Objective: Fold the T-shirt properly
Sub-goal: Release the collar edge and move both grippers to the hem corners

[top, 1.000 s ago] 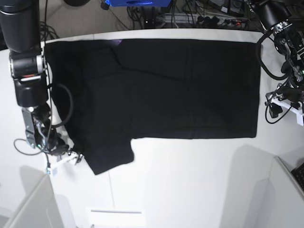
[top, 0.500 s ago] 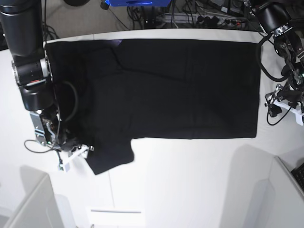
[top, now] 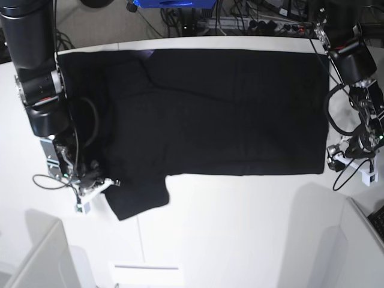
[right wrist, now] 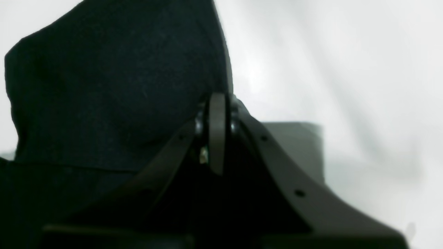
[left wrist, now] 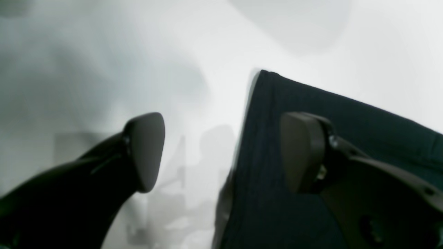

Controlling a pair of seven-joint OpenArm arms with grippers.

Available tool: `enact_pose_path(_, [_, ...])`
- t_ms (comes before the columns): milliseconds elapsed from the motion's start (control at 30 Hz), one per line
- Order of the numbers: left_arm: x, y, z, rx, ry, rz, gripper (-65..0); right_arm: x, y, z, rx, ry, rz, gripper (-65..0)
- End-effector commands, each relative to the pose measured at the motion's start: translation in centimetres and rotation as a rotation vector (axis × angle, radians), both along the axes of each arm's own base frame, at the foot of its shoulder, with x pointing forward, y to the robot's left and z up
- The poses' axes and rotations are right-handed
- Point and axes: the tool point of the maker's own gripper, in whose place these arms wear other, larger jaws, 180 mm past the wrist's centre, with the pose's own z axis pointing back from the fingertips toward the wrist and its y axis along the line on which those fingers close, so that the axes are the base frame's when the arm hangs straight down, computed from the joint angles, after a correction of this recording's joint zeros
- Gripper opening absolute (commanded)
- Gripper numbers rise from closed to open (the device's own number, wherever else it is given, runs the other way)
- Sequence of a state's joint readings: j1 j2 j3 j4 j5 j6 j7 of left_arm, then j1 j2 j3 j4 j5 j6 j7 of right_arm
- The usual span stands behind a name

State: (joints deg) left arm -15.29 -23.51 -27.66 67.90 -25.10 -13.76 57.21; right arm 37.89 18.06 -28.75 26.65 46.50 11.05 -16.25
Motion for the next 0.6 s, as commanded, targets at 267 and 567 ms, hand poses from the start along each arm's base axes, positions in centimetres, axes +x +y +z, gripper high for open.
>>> enact_pose_path(267, [4.8, -1.1, -1.3, 0.006, -0.051, -0.043, -15.0, 0.4, -0.3, 0.6, -0.009, 0.011, 0.006, -65.0])
enact_pose_path(567, [6.1, -1.4, -3.3, -0.01, -0.065, -0.021, -15.0, 0.2, -0.3, 0.4, -0.008, 0.016, 0.005, -65.0])
